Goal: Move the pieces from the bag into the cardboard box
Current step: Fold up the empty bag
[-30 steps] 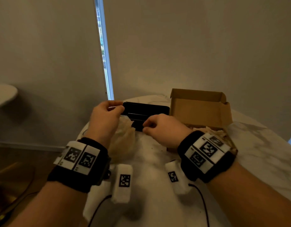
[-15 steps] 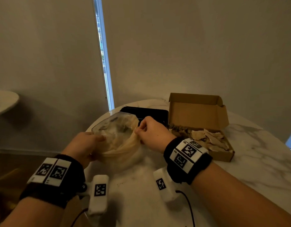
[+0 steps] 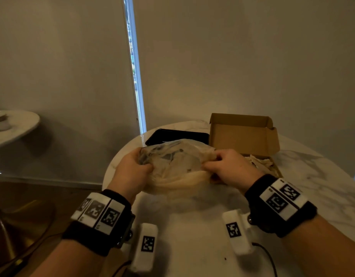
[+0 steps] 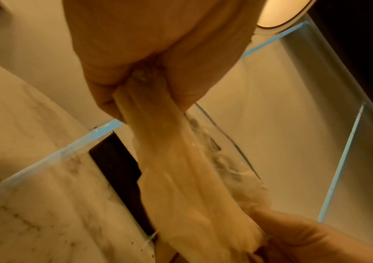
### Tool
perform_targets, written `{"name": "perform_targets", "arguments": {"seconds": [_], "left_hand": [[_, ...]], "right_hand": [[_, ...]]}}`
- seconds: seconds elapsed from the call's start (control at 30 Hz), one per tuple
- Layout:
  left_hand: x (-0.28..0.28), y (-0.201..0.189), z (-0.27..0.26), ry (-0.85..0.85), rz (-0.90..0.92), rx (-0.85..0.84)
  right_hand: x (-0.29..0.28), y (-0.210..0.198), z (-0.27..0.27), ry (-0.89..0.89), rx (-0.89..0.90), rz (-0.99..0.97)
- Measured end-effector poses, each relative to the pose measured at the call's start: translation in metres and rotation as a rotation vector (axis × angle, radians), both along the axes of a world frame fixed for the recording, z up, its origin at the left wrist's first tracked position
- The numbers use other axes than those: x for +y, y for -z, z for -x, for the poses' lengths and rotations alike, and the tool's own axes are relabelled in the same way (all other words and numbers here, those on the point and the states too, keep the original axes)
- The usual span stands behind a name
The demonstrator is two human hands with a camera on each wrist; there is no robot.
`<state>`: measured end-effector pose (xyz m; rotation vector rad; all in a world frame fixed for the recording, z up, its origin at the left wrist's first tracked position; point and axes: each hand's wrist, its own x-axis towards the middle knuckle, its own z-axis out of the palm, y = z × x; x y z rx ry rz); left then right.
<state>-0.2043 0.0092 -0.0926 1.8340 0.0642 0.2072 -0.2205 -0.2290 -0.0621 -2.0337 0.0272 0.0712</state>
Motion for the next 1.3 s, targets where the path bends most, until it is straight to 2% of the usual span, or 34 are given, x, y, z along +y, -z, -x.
{"name": "perform_targets", "arguments": {"seconds": [0.17,0.23,0.3,0.37,0.47,0.53,0.6,0.73,0.83,0.93,1.07,1.1,1.17,1.23,1.3], "left_hand": [[-0.007,-0.002,0.007,-0.023,-0.145,-0.018],[-0.013,-0.003,0.011,-0.034,-0.205,-0.042],[-0.017,-0.004,0.016,-0.018,-0.188,-0.047],[-0.019,-0.005,0.021,0.046,-0.07,-0.013],[-0.023,-0.012,0.028,0.208,0.243,0.149],[-0.021,-0.016,0.028,0.236,0.396,0.23],[-0.016,-0.017,0.025,0.241,0.469,0.234],[-0.007,-0.017,0.026,0.351,0.458,0.202],[-0.006,-0.02,0.029,0.431,0.418,0.211],[0.0,-0.016,0.029,0.457,0.271,0.238],[-0.005,-0.017,0.029,0.304,0.001,0.186],[-0.009,-0.017,0.028,0.245,-0.079,0.158],[-0.015,-0.019,0.026,0.136,-0.21,0.092],[-0.019,-0.022,0.023,0.045,-0.215,0.062],[-0.021,-0.025,0.02,0.007,-0.066,0.136]], "right_hand": [[-0.014,0.006,0.017,-0.028,0.032,0.068],[-0.016,0.007,0.025,-0.101,0.048,0.069],[-0.017,0.004,0.031,-0.188,0.094,0.001],[-0.018,-0.001,0.035,-0.215,0.129,-0.09],[-0.02,-0.005,0.033,-0.161,0.098,-0.15],[-0.022,-0.005,0.031,-0.128,0.092,-0.205],[-0.025,-0.004,0.03,-0.111,0.129,-0.292],[-0.027,0.002,0.026,-0.04,0.135,-0.362],[-0.03,0.006,0.021,0.035,0.092,-0.282],[-0.033,0.006,0.021,0.1,0.051,-0.133],[-0.034,0.004,0.024,0.12,0.032,0.254],[-0.031,0.004,0.025,0.105,0.036,0.321],[-0.025,0.003,0.029,0.048,0.034,0.336],[-0.017,0.002,0.033,-0.067,0.023,0.269],[-0.011,0.001,0.038,-0.172,0.024,0.243]]}}
